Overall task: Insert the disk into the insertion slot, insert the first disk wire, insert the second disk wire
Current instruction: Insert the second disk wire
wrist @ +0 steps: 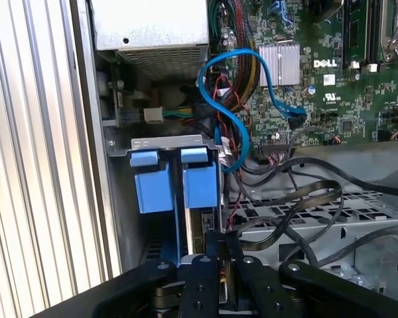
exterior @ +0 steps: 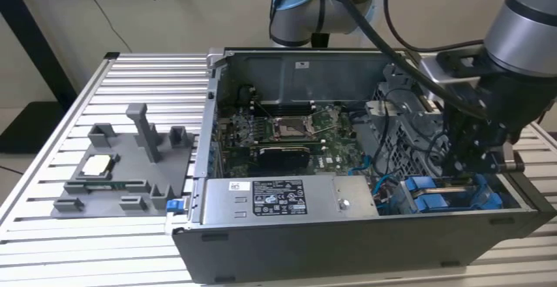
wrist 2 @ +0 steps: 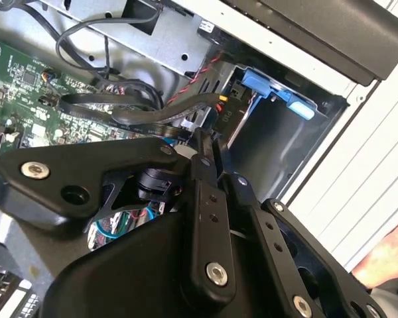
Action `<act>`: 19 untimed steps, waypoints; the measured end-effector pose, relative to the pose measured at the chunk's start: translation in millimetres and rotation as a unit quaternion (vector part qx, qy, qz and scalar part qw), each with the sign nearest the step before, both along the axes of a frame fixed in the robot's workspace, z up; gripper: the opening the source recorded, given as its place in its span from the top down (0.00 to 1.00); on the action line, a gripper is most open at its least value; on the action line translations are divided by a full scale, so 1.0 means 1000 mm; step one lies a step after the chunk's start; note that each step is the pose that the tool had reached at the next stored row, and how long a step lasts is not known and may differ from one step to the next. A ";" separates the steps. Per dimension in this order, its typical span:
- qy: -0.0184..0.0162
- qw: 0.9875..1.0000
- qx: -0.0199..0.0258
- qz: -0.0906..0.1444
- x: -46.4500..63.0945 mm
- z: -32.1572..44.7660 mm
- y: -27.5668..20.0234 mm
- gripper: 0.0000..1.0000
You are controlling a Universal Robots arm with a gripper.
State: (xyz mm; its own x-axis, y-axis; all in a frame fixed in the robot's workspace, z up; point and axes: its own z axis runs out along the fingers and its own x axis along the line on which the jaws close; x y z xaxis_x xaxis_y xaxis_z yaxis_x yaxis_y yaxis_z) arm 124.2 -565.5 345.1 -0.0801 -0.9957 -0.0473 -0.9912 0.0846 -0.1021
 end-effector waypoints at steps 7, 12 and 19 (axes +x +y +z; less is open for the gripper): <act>0.000 1.000 -0.003 0.000 0.000 -0.0007 -0.0017 0.84; 0.000 1.000 -0.003 0.000 0.001 -0.0018 -0.0018 0.84; 0.000 1.000 -0.003 0.000 0.002 -0.0028 -0.0018 0.84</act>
State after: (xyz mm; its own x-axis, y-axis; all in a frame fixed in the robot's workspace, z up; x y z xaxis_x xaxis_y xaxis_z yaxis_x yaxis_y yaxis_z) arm 126.1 -567.3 342.3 -0.0802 -0.9959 -0.0409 -0.9911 0.0840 -0.1031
